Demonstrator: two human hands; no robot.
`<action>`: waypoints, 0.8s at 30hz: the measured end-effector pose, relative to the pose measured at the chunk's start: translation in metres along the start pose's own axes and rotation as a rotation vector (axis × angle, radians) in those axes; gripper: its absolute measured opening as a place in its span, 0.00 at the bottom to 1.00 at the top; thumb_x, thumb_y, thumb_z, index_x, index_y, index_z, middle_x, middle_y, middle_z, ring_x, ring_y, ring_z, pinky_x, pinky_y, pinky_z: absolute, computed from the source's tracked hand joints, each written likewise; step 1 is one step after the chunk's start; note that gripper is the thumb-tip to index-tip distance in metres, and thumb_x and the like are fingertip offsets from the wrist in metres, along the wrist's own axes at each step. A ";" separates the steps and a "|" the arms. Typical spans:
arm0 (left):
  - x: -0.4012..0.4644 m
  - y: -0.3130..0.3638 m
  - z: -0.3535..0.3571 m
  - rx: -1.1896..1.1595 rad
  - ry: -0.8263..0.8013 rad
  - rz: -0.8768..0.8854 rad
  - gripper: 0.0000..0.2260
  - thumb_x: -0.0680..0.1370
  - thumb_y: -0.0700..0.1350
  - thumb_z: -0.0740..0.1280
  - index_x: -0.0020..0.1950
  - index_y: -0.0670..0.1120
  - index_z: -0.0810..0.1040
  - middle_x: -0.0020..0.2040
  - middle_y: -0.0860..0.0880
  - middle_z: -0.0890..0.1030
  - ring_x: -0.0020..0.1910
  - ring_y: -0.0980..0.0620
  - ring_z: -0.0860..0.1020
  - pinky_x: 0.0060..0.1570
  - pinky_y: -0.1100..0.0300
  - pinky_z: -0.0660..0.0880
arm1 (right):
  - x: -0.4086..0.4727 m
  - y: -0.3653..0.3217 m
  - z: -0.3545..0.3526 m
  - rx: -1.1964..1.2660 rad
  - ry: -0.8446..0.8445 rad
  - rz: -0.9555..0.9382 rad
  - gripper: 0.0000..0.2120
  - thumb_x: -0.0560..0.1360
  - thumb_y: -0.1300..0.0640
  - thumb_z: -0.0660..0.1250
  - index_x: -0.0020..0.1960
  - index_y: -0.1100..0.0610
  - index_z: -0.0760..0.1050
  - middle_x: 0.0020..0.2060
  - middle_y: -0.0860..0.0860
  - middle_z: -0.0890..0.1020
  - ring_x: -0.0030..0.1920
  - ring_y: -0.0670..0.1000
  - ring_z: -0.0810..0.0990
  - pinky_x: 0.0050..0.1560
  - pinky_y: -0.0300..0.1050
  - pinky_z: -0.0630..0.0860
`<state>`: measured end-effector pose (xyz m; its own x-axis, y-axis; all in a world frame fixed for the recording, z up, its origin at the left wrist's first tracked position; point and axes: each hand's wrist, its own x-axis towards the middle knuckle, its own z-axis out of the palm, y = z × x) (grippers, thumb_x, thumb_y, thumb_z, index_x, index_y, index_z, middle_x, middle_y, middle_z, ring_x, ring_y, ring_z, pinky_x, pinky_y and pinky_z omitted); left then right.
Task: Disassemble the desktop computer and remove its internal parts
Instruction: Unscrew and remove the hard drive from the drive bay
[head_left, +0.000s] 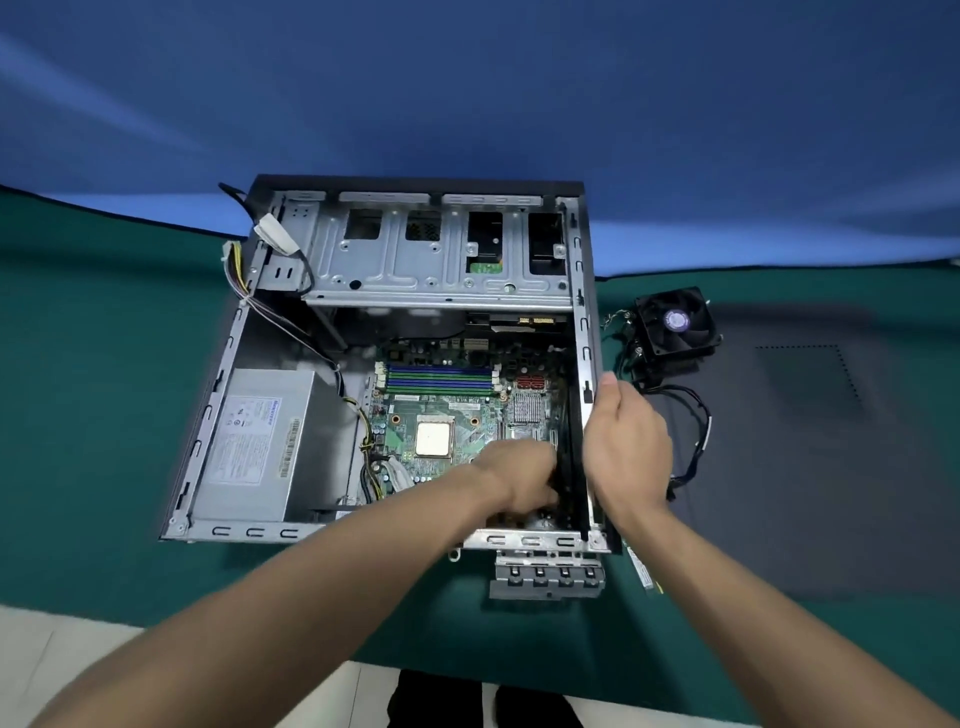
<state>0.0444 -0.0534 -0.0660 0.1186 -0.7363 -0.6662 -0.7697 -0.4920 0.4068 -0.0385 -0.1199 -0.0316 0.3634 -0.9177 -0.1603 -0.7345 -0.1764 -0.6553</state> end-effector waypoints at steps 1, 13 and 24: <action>0.003 0.000 -0.001 0.007 0.025 0.028 0.08 0.75 0.46 0.69 0.38 0.46 0.74 0.32 0.51 0.74 0.34 0.50 0.74 0.40 0.58 0.73 | 0.000 0.000 0.000 0.007 0.002 0.009 0.21 0.82 0.49 0.48 0.47 0.59 0.75 0.39 0.52 0.77 0.42 0.54 0.73 0.42 0.47 0.65; 0.010 0.008 0.009 -0.123 0.055 0.051 0.08 0.71 0.30 0.62 0.34 0.39 0.73 0.29 0.46 0.71 0.28 0.48 0.72 0.24 0.61 0.67 | -0.001 -0.003 0.001 0.016 -0.011 0.109 0.19 0.81 0.44 0.49 0.37 0.52 0.67 0.32 0.47 0.75 0.35 0.48 0.72 0.35 0.47 0.63; 0.012 0.007 0.013 -0.144 0.138 0.090 0.08 0.70 0.30 0.63 0.46 0.39 0.76 0.43 0.45 0.74 0.38 0.47 0.71 0.38 0.60 0.69 | -0.001 -0.005 0.000 -0.003 -0.002 0.143 0.21 0.80 0.43 0.49 0.35 0.52 0.68 0.33 0.49 0.77 0.37 0.52 0.74 0.38 0.47 0.66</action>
<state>0.0327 -0.0602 -0.0792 0.1454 -0.8320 -0.5354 -0.6846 -0.4753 0.5526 -0.0349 -0.1179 -0.0280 0.2558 -0.9329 -0.2536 -0.7805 -0.0445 -0.6236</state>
